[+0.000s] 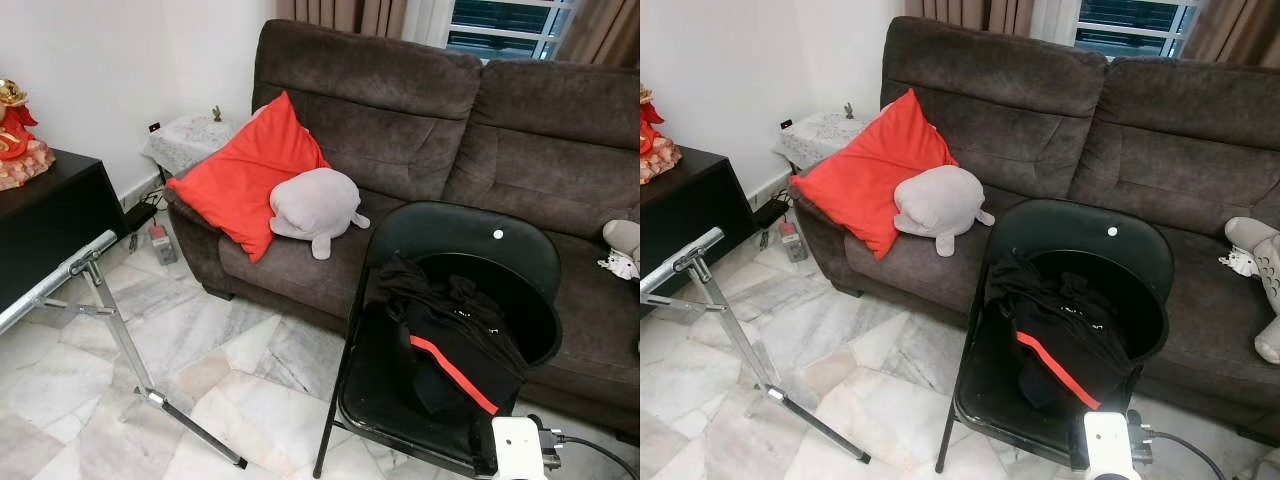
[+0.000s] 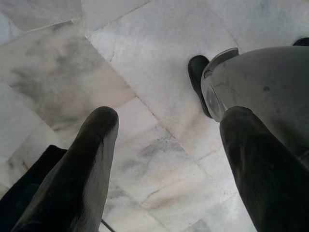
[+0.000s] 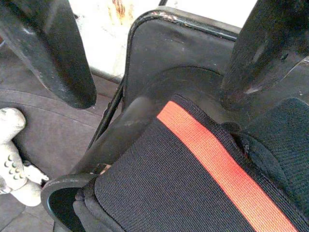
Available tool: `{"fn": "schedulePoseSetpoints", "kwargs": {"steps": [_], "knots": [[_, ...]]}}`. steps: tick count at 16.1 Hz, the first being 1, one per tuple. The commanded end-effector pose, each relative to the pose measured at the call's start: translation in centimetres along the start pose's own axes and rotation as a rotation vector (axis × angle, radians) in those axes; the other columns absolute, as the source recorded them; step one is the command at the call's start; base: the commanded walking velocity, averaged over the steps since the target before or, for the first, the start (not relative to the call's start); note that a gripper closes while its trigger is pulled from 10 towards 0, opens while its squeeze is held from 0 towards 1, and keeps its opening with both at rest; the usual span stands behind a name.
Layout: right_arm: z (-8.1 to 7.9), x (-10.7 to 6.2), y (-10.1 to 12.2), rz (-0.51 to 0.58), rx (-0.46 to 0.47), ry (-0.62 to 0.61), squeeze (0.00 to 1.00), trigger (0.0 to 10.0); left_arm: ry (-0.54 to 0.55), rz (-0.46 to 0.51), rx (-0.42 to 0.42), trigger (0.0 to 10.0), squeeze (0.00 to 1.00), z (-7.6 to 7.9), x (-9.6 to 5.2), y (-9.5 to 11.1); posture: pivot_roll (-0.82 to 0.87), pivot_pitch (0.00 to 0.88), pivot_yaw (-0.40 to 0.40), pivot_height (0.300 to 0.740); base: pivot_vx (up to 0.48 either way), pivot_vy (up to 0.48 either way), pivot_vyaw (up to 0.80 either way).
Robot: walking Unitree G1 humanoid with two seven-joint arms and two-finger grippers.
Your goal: Hang hanger
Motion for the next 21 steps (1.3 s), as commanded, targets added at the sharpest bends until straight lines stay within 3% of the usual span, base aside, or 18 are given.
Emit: {"fn": "schedulePoseSetpoints", "kwargs": {"steps": [1,4,7,12,15,18,21], "knots": [[0.3,0.1,-0.3,-0.011,-0.018,-0.006,0.00,10.0,0.001,0.007,-0.007,10.0,0.00,-0.2,0.0,0.5,-0.04,0.000,-0.023,0.740,0.000,0.000,0.00],[1.7,0.5,0.5,0.017,-0.023,-0.073,0.00,10.0,-0.002,0.025,-0.008,10.0,0.00,-0.1,0.1,1.8,-0.03,0.000,-0.024,0.740,0.000,0.000,0.00],[2.2,0.4,0.9,0.040,-0.036,-0.110,0.00,10.0,0.001,0.024,-0.009,10.0,0.00,-0.4,0.1,1.9,-0.03,0.000,-0.025,0.740,0.000,0.000,0.00],[4.3,-1.3,1.5,0.095,-0.071,-0.262,0.00,10.0,0.016,0.014,-0.008,10.0,0.00,-1.6,-0.1,1.3,-0.04,0.000,-0.024,0.740,0.000,0.000,0.00],[5.7,-1.4,2.3,0.124,-0.088,-0.331,0.00,10.0,0.001,0.017,-0.002,10.0,0.00,-0.3,0.1,1.6,-0.04,0.000,-0.021,0.740,0.000,0.000,0.00],[5.0,0.0,3.4,0.141,-0.062,-0.272,0.00,10.0,-0.009,0.013,-0.001,10.0,0.00,0.9,0.3,1.4,-0.04,0.000,-0.021,0.740,0.000,0.000,0.00],[2.5,1.2,3.4,0.101,-0.063,-0.127,0.00,10.0,-0.010,0.008,-0.004,10.0,0.00,1.0,0.3,1.2,-0.03,0.000,-0.024,0.740,0.000,0.000,0.00]]}}
Point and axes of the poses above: a point about 5 cm out from each wrist's last joint towards the gripper, its own x axis pointing out of the wrist towards the gripper, its own y axis along the axis of the wrist's last joint, z = x × y, the point moved 5 cm from there along x, pointing out of the wrist towards the gripper, and after that the axes turned 15 degrees about -x, right-handed, at the moved point
